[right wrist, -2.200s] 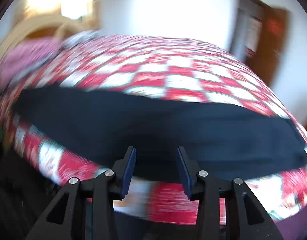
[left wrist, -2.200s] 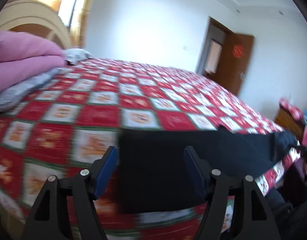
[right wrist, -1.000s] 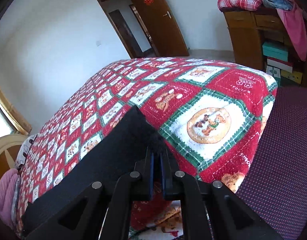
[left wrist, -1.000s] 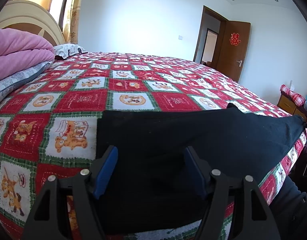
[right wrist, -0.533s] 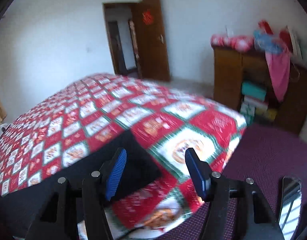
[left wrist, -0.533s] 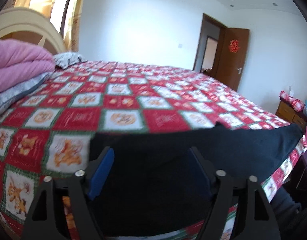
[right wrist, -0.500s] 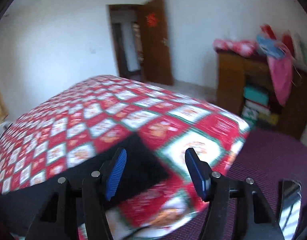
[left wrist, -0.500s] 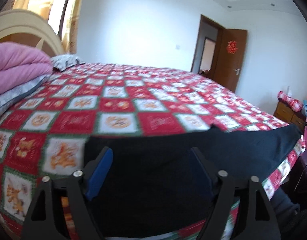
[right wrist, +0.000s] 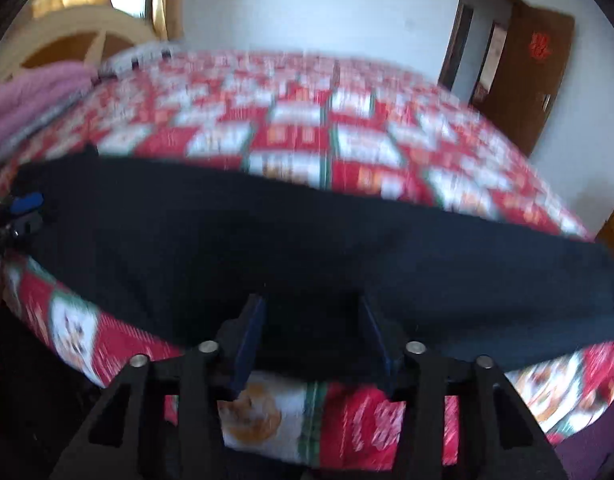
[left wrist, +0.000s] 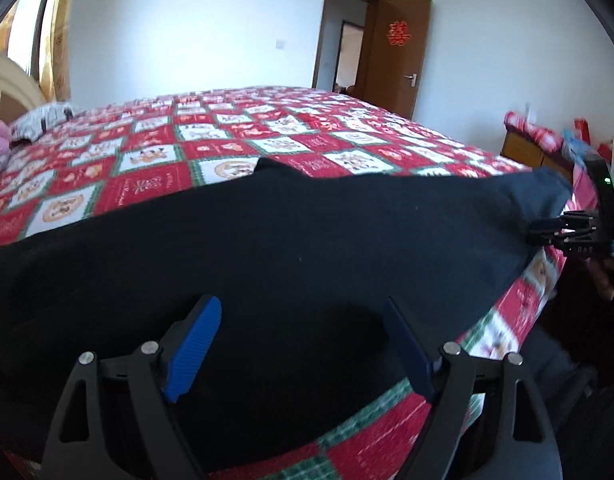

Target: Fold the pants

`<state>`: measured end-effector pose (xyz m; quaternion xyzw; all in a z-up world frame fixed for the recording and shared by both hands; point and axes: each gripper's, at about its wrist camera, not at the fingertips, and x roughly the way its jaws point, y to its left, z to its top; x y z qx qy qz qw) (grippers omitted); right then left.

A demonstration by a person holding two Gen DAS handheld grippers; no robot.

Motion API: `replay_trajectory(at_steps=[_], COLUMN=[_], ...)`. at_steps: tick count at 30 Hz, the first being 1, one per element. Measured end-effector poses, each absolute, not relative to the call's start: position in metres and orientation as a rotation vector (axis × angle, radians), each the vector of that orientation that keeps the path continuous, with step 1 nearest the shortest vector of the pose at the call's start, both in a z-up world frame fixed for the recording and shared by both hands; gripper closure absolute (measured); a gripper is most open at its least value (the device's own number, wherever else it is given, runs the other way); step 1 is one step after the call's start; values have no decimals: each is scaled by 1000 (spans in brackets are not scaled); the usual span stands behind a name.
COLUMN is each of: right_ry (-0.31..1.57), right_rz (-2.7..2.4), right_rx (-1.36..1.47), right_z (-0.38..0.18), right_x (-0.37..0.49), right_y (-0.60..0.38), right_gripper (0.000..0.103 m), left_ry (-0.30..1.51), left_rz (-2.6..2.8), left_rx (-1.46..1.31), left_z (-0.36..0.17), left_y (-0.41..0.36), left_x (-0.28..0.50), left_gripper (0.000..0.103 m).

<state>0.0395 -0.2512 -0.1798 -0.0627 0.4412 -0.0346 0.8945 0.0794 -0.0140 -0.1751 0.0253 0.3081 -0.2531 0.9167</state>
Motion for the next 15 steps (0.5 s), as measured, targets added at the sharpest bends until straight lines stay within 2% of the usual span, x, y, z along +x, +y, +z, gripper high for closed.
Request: replay_trajectory(at_steps=[3, 8, 15], right_ry=[960, 933, 675], right_rz=[-68, -46, -101], right_rx=[-177, -113, 168], right_z=[-200, -190, -127], right_x=[31, 29, -4], right_y=[-252, -259, -332], right_gripper=[58, 58, 58], left_ry=[634, 631, 566], left_rz=[-529, -504, -324], left_rx=[70, 39, 6], left_z=[-174, -163, -139], left_y=[-11, -1, 60], left_x=[76, 78, 88], left_gripper=[17, 17, 13])
